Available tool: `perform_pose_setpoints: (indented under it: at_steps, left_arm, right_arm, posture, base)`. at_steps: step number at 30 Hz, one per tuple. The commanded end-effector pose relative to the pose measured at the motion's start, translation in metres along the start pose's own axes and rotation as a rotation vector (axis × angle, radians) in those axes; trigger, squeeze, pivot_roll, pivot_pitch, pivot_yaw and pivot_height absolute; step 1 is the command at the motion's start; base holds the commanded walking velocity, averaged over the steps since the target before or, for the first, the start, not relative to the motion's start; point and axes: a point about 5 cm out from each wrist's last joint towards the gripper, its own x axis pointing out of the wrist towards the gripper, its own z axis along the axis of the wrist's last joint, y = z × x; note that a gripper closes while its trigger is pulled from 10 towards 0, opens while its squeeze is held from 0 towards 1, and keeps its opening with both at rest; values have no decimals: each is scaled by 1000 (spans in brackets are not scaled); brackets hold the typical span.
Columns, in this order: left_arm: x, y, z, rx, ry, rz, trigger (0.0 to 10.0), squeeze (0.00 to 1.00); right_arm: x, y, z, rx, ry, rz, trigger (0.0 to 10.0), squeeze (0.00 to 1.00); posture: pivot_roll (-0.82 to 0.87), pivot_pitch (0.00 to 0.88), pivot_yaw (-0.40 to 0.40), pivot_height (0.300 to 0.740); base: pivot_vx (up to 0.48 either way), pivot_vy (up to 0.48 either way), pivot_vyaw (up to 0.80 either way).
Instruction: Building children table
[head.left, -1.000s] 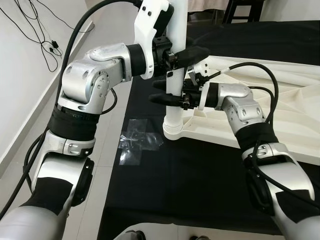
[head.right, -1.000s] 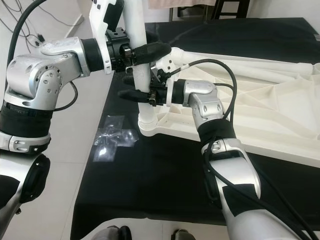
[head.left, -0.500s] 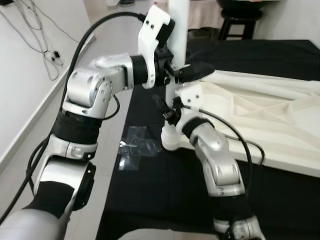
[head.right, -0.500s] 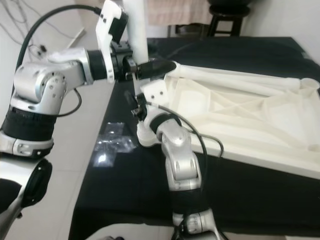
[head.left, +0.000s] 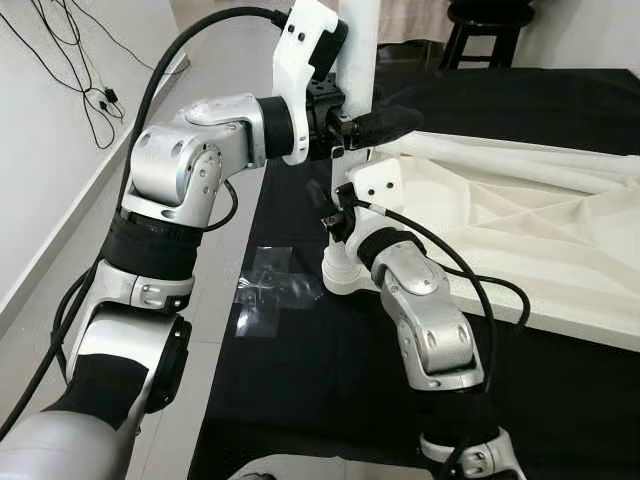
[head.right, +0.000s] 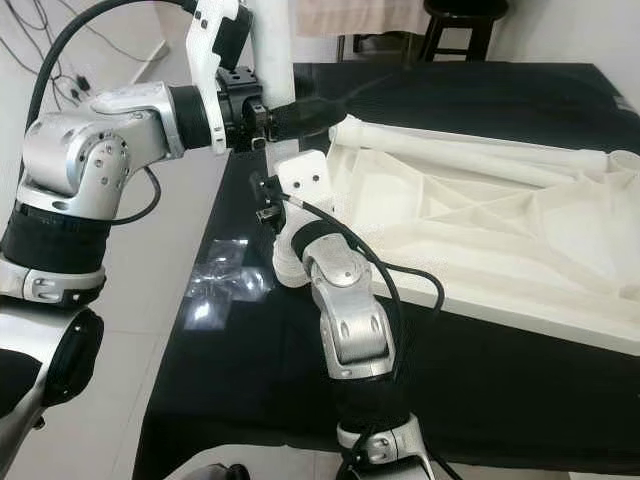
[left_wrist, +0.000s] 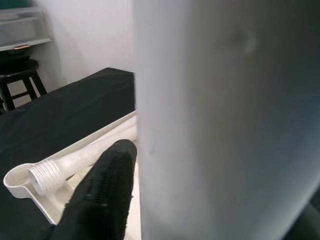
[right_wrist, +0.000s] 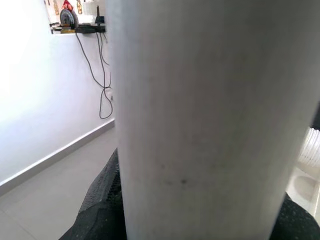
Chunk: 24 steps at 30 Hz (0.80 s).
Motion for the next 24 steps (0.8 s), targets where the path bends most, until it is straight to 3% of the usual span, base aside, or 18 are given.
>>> perform_pose_setpoints:
  at_steps: [1,3,4,8,9,12,15,16,18,19,23,24]
  left_arm:
    - [4,-4,-1,13,18,-26,0,0]
    - [5,-4,0,19,17,-30,0,0]
    - [6,-4,0,22,16,-33,0,0]
    - [6,-4,0,25,15,-36,0,0]
    - [6,-5,0,25,15,-37,0,0]
    - [6,-6,-1,24,17,-44,0,0]
    - [7,-8,-1,25,16,-54,0,0]
    - [7,-8,-1,24,16,-57,0,0]
    - [8,-9,-1,24,15,-59,0,0]
    - [8,-10,-1,25,16,-65,0,0]
    - [8,-11,-1,28,17,-69,0,0]
    - [8,-11,-1,30,18,-72,0,0]
  right_arm:
    - [-4,10,-39,29,183,8,0,0]
    - [-3,9,-38,30,179,9,0,0]
    - [-2,9,-38,28,181,15,9686,0]
    - [0,12,-40,38,179,54,10000,0]
    - [1,11,-39,57,165,76,10000,1000]
    - [6,8,-32,93,123,151,10000,1000]
    - [20,-20,-26,145,37,338,10000,1000]
    - [22,-25,-25,163,31,409,10000,761]
    - [23,-28,-24,175,24,454,10000,761]
    - [28,-35,-18,134,5,531,10000,0]
    - [30,-35,-14,80,2,587,10000,0]
    - [32,-34,-9,52,5,656,10000,0]
  posture:
    - [8,156,41,740]
    - [8,156,42,740]
    - [4,155,44,740]
    - [4,156,44,740]
    - [6,156,44,740]
    - [7,157,44,740]
    - [1,155,48,740]
    - [7,159,49,740]
    - [9,159,50,740]
    - [14,162,51,740]
    - [19,165,53,740]
    - [23,167,54,740]
  base:
    - [0,0,0]
    - [0,0,0]
    - [0,0,0]
    - [0,0,0]
    - [0,0,0]
    - [0,0,0]
    - [0,0,0]
    - [0,0,0]
    - [0,0,0]
    - [0,0,0]
    - [0,0,0]
    - [0,0,0]
